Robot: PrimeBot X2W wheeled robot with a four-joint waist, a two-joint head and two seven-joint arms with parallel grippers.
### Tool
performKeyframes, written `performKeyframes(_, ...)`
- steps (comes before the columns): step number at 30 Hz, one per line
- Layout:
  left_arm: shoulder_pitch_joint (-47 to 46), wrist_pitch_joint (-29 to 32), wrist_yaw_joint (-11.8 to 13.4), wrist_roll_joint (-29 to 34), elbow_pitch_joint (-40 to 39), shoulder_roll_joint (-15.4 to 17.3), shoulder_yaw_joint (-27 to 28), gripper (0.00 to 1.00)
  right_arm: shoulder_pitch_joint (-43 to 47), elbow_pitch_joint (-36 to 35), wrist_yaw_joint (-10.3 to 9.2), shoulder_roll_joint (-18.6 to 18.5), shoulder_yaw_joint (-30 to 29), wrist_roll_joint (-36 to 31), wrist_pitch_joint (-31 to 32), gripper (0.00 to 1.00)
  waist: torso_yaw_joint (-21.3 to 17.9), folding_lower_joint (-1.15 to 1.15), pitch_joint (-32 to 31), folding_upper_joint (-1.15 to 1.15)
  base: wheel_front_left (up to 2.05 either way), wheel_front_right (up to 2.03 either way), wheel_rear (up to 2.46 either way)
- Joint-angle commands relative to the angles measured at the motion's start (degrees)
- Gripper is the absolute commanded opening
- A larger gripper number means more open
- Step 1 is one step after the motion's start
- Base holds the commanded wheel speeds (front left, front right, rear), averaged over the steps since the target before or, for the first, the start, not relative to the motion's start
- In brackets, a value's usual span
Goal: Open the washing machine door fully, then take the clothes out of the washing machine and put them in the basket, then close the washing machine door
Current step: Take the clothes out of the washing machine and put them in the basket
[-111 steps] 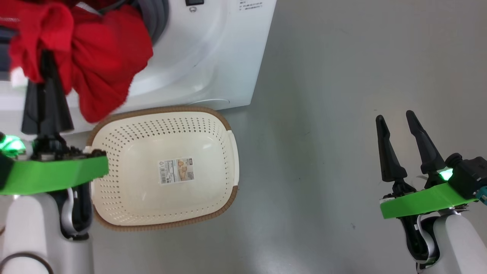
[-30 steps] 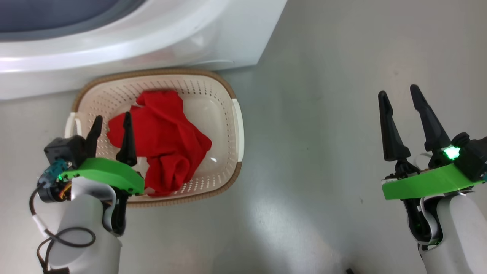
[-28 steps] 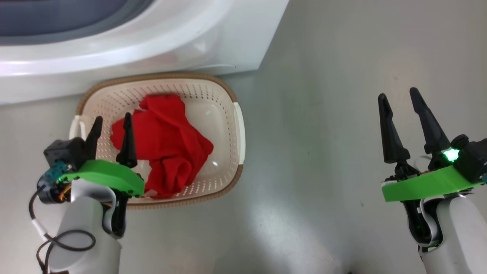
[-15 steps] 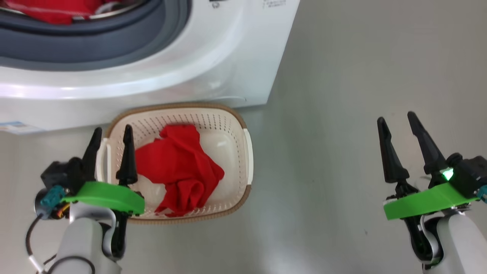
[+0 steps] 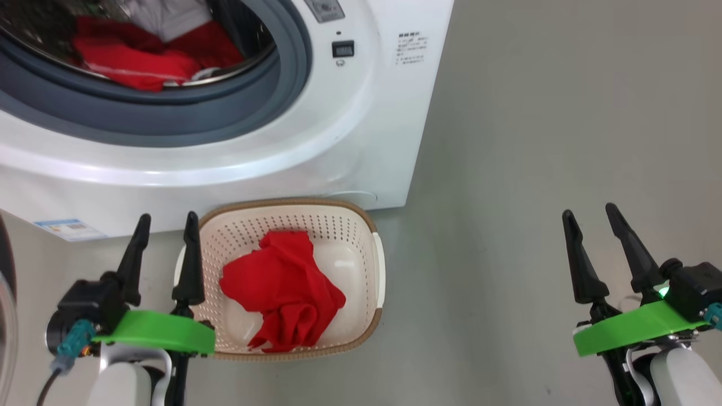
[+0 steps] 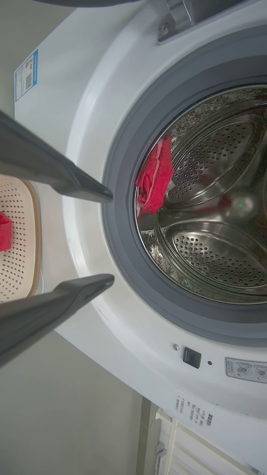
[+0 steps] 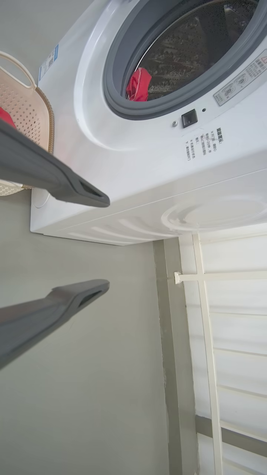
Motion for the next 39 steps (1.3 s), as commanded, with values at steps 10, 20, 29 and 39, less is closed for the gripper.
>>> performKeyframes(10,6.5,-0.3,-0.3,2.1,-7.3,1.5,2.3,1.0,3.6,-1.5,0.36,-0.4,0.1,0.2,-0.4,1.0,0.5,0.0,-4.3,0.0,0.0,0.0,0.0)
performKeyframes(20,15.0,-0.3,-0.3,1.6,-12.2,1.5,4.4,1.0,7.4,-2.0,0.36,0.2,-1.3,0.2,-0.4,1.0,-0.2,0.0,-6.8,0.0,0.0,0.0,0.0)
performKeyframes(29,19.4,-0.3,0.9,0.0,-14.7,1.5,4.4,1.0,9.0,-2.0,0.36,0.6,-1.7,0.2,-0.4,1.0,-0.7,0.0,-7.8,0.0,0.0,0.0,0.0)
performKeyframes(39,19.6,-0.3,1.2,-0.1,-15.2,1.5,4.1,1.0,9.2,-2.1,0.36,0.4,-1.7,0.2,-0.4,1.0,-0.6,0.0,-7.8,0.0,0.0,0.0,0.0)
